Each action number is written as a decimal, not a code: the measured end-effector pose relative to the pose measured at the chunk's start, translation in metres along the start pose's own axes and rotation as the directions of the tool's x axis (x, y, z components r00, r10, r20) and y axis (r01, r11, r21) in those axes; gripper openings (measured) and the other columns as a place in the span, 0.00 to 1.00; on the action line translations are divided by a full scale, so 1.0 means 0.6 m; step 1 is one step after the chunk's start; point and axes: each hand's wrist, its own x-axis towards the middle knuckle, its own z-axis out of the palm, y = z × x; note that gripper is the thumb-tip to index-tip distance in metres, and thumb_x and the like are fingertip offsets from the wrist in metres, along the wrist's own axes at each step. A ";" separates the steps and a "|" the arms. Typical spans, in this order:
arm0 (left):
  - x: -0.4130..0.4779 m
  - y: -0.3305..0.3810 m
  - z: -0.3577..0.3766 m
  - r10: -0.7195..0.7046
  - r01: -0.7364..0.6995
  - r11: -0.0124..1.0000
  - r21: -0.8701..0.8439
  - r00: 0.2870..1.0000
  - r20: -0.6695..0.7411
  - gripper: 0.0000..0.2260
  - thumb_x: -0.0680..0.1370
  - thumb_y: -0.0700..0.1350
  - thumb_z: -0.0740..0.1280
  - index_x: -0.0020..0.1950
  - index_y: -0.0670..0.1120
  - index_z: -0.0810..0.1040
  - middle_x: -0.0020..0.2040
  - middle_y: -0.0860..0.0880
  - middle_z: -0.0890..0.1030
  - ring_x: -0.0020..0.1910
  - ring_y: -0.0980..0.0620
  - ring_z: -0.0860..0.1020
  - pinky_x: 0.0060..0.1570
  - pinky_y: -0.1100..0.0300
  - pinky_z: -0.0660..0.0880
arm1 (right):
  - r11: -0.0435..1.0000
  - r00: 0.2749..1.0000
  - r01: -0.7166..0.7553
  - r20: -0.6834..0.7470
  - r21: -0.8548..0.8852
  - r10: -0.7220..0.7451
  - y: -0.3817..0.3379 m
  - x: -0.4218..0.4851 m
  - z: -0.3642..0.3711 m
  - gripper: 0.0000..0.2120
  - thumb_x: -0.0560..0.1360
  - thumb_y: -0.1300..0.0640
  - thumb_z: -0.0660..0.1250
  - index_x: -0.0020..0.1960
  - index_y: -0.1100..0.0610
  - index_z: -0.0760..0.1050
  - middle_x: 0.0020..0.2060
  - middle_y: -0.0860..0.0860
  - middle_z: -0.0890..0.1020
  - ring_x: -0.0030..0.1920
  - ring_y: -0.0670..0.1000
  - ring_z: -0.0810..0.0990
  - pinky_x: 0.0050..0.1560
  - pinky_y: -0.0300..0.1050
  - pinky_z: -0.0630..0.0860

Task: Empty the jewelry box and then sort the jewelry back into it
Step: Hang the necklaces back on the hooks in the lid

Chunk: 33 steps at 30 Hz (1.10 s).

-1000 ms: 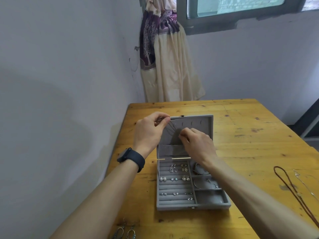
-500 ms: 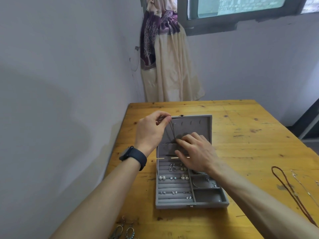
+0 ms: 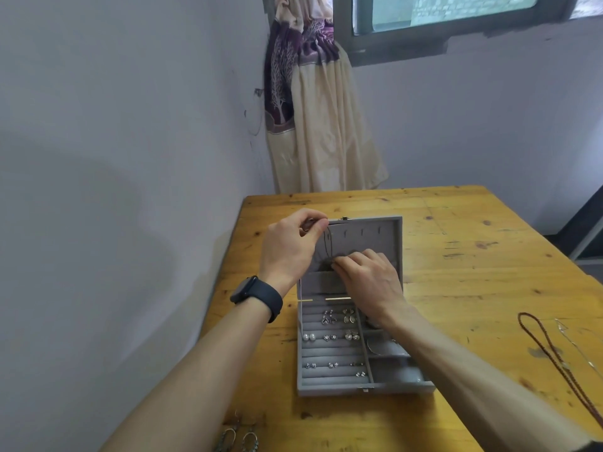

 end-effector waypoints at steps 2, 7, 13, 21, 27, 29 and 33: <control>0.001 -0.001 0.002 0.001 -0.001 1.000 0.005 1.000 0.003 0.04 0.79 0.52 0.70 0.51 0.56 0.84 0.44 0.60 0.84 0.46 0.65 0.80 0.47 0.65 0.79 | 0.997 0.997 -0.044 0.065 0.070 0.040 0.002 0.005 -0.001 0.07 0.78 0.55 0.68 0.53 0.55 0.80 0.37 0.53 0.84 0.37 0.60 0.80 0.38 0.51 0.76; 0.004 -0.005 0.007 0.014 -0.014 0.998 0.056 1.000 0.007 0.05 0.78 0.53 0.70 0.50 0.56 0.84 0.43 0.58 0.85 0.44 0.61 0.81 0.45 0.56 0.80 | 0.981 0.977 -0.148 0.174 0.125 0.125 0.012 0.017 -0.006 0.07 0.78 0.51 0.68 0.49 0.56 0.76 0.36 0.54 0.84 0.38 0.61 0.80 0.42 0.51 0.73; 0.007 -0.010 0.013 0.126 -0.134 0.960 0.245 0.991 0.048 0.07 0.79 0.55 0.68 0.53 0.55 0.82 0.45 0.54 0.83 0.47 0.55 0.80 0.42 0.54 0.79 | 0.975 0.955 -0.182 0.260 0.129 0.144 0.006 0.020 -0.014 0.11 0.81 0.47 0.64 0.55 0.52 0.81 0.47 0.51 0.84 0.47 0.60 0.82 0.44 0.51 0.74; 0.012 -0.035 0.030 0.233 -0.248 0.893 0.376 0.969 0.087 0.03 0.77 0.51 0.72 0.48 0.53 0.84 0.52 0.54 0.82 0.53 0.50 0.76 0.50 0.53 0.74 | 0.972 0.949 -0.151 0.303 0.182 0.090 0.002 0.002 -0.028 0.13 0.78 0.50 0.62 0.51 0.53 0.84 0.48 0.51 0.81 0.46 0.58 0.81 0.49 0.51 0.75; 0.027 -0.037 0.038 0.223 -0.244 0.891 0.383 0.970 0.100 0.03 0.78 0.50 0.70 0.48 0.52 0.81 0.50 0.54 0.83 0.48 0.50 0.78 0.49 0.51 0.76 | 0.963 0.949 -0.192 0.287 0.190 0.132 -0.001 -0.007 -0.032 0.11 0.79 0.49 0.62 0.51 0.54 0.78 0.43 0.53 0.85 0.45 0.59 0.81 0.46 0.51 0.73; 0.030 -0.037 0.043 0.241 -0.264 0.884 0.387 0.965 0.107 0.03 0.78 0.50 0.70 0.48 0.52 0.80 0.49 0.54 0.83 0.47 0.49 0.79 0.49 0.51 0.75 | 0.950 0.950 -0.231 0.261 0.212 0.173 0.001 -0.007 -0.031 0.10 0.80 0.49 0.62 0.54 0.55 0.75 0.41 0.55 0.85 0.43 0.61 0.81 0.42 0.52 0.74; 0.035 -0.038 0.051 0.212 -0.251 0.896 0.366 0.967 0.142 0.03 0.79 0.50 0.69 0.49 0.52 0.79 0.49 0.55 0.82 0.47 0.50 0.79 0.45 0.52 0.76 | 0.928 0.949 -0.263 0.244 0.264 0.200 0.007 -0.010 -0.025 0.11 0.82 0.50 0.61 0.54 0.55 0.77 0.46 0.53 0.83 0.45 0.60 0.81 0.42 0.53 0.76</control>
